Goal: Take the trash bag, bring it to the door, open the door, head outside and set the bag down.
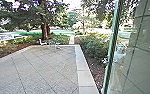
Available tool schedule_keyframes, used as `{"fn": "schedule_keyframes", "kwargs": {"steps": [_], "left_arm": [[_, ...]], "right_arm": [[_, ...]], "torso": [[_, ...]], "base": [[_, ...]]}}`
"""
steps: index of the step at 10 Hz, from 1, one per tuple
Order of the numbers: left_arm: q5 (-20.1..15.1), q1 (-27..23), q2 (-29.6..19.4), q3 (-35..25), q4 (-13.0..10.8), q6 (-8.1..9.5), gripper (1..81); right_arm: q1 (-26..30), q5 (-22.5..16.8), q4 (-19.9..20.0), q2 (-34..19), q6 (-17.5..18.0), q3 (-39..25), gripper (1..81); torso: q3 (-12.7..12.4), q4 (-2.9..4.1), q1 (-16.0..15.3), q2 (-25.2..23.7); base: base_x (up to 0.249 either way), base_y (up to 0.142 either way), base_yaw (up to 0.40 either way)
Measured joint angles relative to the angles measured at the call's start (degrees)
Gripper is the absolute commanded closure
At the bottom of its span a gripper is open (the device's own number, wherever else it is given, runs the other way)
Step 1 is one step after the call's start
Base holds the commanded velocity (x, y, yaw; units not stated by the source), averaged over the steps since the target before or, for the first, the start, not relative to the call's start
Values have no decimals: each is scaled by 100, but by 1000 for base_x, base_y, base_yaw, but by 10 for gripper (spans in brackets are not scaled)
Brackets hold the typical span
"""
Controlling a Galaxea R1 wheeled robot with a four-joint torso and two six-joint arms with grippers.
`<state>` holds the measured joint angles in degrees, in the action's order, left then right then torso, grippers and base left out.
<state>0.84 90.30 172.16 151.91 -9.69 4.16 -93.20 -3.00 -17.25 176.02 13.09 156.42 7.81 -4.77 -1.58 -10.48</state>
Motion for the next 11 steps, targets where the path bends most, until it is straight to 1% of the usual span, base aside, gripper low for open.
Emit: {"fn": "schedule_keyframes", "kwargs": {"steps": [1,11], "left_arm": [[4,5,9,0,0,2,811],[4,-9,-10,7,0,0,811]], "right_arm": [[-7,0,-5,61,2,-10,10],[1,-2,-13,39,-1,-11,10]], "torso": [[0,0,0,-2],[0,0,-2,0]], "base": [[104,0,0],[117,0,0]]}}
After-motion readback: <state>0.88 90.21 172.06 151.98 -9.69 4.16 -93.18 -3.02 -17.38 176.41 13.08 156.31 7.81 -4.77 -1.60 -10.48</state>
